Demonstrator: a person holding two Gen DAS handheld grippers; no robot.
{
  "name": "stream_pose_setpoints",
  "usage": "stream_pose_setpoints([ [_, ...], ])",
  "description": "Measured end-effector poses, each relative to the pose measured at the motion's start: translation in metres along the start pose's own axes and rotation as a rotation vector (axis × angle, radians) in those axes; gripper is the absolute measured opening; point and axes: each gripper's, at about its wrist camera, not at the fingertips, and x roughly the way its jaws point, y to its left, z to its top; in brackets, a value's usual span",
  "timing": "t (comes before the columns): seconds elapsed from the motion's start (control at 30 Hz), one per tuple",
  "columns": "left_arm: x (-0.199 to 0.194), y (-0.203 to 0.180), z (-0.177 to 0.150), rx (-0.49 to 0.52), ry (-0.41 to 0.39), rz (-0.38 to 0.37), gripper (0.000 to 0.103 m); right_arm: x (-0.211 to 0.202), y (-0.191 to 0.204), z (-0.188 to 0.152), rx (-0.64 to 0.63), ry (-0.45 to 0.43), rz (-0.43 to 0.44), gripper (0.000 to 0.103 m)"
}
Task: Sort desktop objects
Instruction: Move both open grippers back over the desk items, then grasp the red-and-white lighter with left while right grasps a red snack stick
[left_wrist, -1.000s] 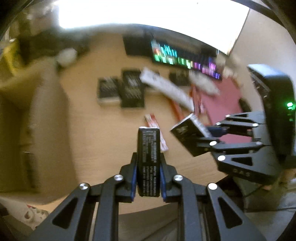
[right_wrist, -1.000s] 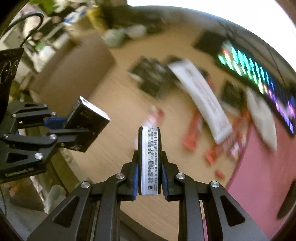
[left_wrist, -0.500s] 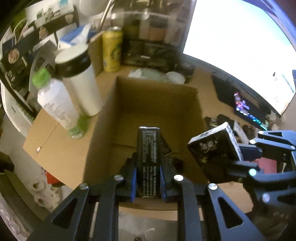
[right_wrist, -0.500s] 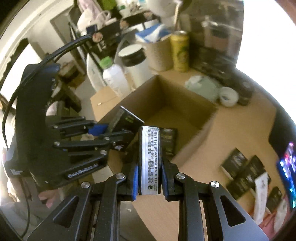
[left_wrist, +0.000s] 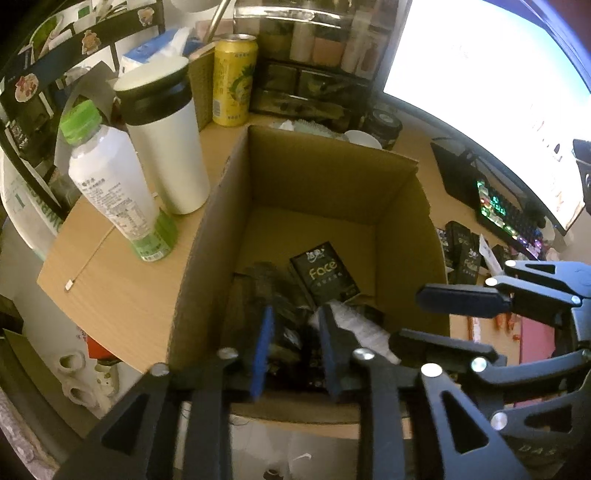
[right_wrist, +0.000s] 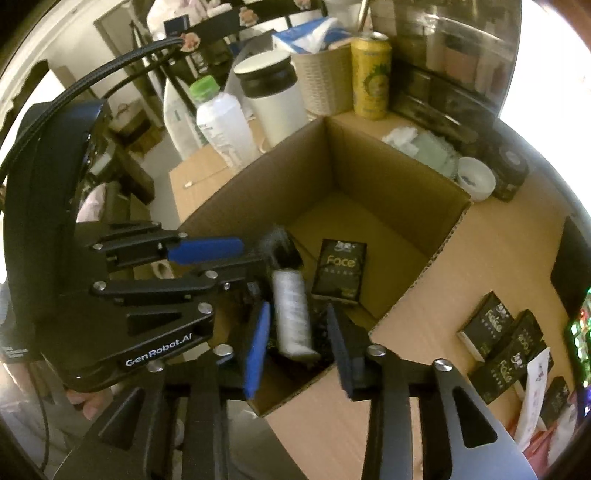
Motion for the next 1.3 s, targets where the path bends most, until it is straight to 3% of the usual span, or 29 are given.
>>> stream_pose_setpoints([
  [0.07, -0.004, -0.001, 0.000, 0.004, -0.014, 0.008, 0.050, -0.003, -0.003, -0.001, 0.010, -0.006, -0.002, 0.036],
  [0.27, -0.025, -0.019, 0.003, 0.029, -0.064, -0.019, 0.055, -0.030, -0.020, -0.016, 0.043, -0.050, -0.017, 0.036],
  [0.43, -0.038, -0.067, 0.009, 0.106, -0.099, -0.074, 0.058, -0.069, -0.058, -0.047, 0.124, -0.101, -0.066, 0.037],
  [0.5, -0.036, -0.092, 0.008, 0.154, -0.093, -0.106, 0.058, -0.082, -0.081, -0.066, 0.165, -0.104, -0.129, 0.037],
  [0.63, -0.004, -0.160, 0.000, 0.265, -0.017, -0.196, 0.058, -0.093, -0.128, -0.105, 0.280, -0.090, -0.235, 0.037],
  [0.73, 0.033, -0.197, -0.010, 0.306, 0.067, -0.219, 0.058, -0.089, -0.165, -0.144, 0.379, -0.053, -0.291, 0.037],
  [0.9, 0.090, -0.243, -0.035, 0.370, 0.197, -0.221, 0.058, -0.074, -0.213, -0.203, 0.534, 0.010, -0.302, 0.037],
  [1.07, 0.117, -0.264, -0.047, 0.393, 0.248, -0.186, 0.056, -0.065, -0.224, -0.214, 0.532, 0.019, -0.270, 0.037],
  [1.13, 0.119, -0.266, -0.047, 0.393, 0.248, -0.165, 0.051, -0.064, -0.224, -0.209, 0.519, 0.007, -0.258, 0.037],
  [1.2, 0.119, -0.267, -0.046, 0.402, 0.236, -0.131, 0.036, -0.061, -0.225, -0.204, 0.515, 0.000, -0.249, 0.037],
  [1.3, 0.119, -0.264, -0.045, 0.407, 0.239, -0.113, 0.025, -0.053, -0.225, -0.195, 0.511, 0.000, -0.240, 0.037],
])
